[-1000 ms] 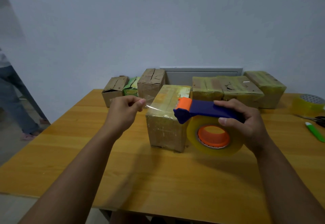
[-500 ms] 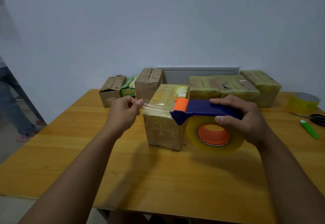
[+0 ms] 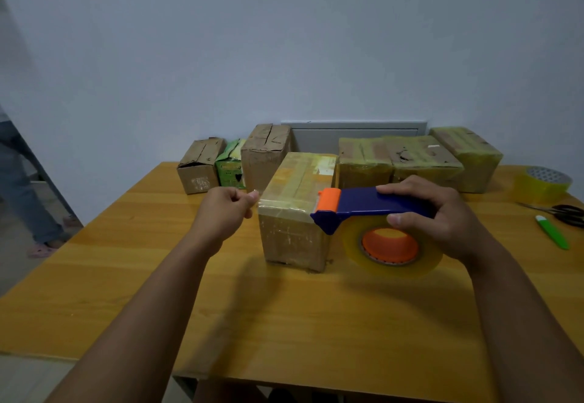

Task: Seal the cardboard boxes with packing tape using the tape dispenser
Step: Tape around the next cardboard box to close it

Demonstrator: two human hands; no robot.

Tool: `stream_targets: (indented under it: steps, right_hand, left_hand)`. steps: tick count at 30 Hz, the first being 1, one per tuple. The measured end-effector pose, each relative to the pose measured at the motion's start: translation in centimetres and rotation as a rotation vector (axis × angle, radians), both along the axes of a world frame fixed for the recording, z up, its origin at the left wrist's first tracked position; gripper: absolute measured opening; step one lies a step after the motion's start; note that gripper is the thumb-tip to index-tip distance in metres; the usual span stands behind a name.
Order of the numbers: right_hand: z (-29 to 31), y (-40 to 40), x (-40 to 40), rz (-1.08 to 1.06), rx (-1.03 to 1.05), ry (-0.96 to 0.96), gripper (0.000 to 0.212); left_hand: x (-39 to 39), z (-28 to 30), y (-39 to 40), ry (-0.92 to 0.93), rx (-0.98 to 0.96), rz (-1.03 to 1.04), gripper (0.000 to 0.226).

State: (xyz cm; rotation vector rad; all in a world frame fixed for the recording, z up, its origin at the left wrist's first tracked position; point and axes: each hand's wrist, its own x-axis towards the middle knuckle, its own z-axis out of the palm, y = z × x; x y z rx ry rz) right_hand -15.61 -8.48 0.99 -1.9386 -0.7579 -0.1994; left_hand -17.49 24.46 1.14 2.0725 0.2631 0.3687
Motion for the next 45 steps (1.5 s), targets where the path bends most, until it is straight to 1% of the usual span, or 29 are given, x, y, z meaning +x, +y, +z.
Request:
stream_targets:
  steps: [3,6,10,13,14,15,17,18,19,20,21,22,23,25,26,27,29,33,38,41,45]
  right_hand:
    - [0.2,0.0,0.5,0.003,0.009,0.01,0.045]
    - [0.0,0.0,0.9,0.012,0.019,0.025,0.045]
    - [-0.6,-0.1,1.0,0.013,0.049,0.057,0.045]
    - [-1.0,0.0,1.1,0.018,0.081,0.079,0.047]
    - [-1.1,0.1,1.1,0.016,0.092,0.085,0.048]
    - [-1.2,0.2,1.1,0.01,0.102,0.086,0.049]
    - [-1.3,0.2,1.1,-0.001,0.111,0.08,0.05]
    - [-1.5,0.2,1.1,-0.005,0.112,0.079,0.049]
    - [-1.6,0.2,1.1,-0.006,0.116,0.081,0.047]
    - [-1.8,0.2,1.1,-0.007,0.125,0.083,0.047]
    - [-1.9,0.3,1.1,-0.009,0.139,0.089,0.047]
    - [-2.1,0.6,1.0,-0.011,0.152,0.094,0.047]
    - [-2.2,0.8,0.9,-0.014,0.163,0.096,0.048]
    - [-2.4,1.7,0.7,-0.018,0.176,0.096,0.05]
    - [-2.5,2.2,0.6,-0.021,0.182,0.094,0.05]
    - [-2.6,2.6,0.5,-0.026,0.191,0.09,0.049]
    - [-3.2,3.2,0.4,-0.038,0.223,0.09,0.048]
    - [-4.0,3.7,0.2,-0.043,0.262,0.098,0.048]
    - [-4.1,1.5,-0.1,-0.043,0.164,0.045,0.049]
    - [-3.6,-0.1,-0.4,-0.023,0.097,0.022,0.046]
    - [-2.8,-1.3,-0.8,-0.031,-0.014,0.035,0.048]
  left_hand:
    - [0.0,0.1,-0.2,0.017,-0.042,0.003,0.036]
    - [0.2,-0.1,0.0,0.071,-0.074,0.003,0.032]
    - [0.3,-0.6,0.3,0.19,-0.167,-0.031,0.03]
    - [0.1,-0.3,0.2,0.283,-0.186,-0.075,0.032]
    - [0.1,-0.1,0.2,0.315,-0.144,-0.085,0.036]
    - [0.2,0.0,0.4,0.359,-0.058,-0.085,0.043]
    - [0.1,0.0,0.7,0.444,0.227,-0.039,0.068]
    - [0.0,-0.2,0.7,0.42,0.38,0.026,0.078]
    - [-0.2,-0.6,0.5,0.326,0.496,0.094,0.081]
    - [-0.6,-1.0,0.1,0.162,0.553,0.128,0.073]
    - [-1.2,-1.2,-0.7,-0.036,0.577,0.107,0.061]
    - [-1.8,-1.3,-1.7,-0.195,0.606,0.03,0.049]
    - [-2.0,-1.6,-2.6,-0.284,0.673,-0.073,0.045]
    - [-1.8,-2.5,-3.7,-0.301,0.862,-0.223,0.05]
    - [-1.3,-3.0,-3.6,-0.305,0.936,-0.244,0.052]
    - [-0.8,-3.5,-3.3,-0.327,0.971,-0.247,0.054]
    - [-0.1,-4.1,-2.8,-0.359,0.967,-0.234,0.051]
    - [0.7,-5.1,-2.9,-0.356,1.0,-0.161,0.044]
    - [1.2,-4.9,-3.4,-0.345,0.965,-0.114,0.037]
    - [1.1,-5.0,-3.5,-0.35,0.959,-0.095,0.039]
    - [0.9,-4.8,-3.8,-0.318,0.942,-0.11,0.041]
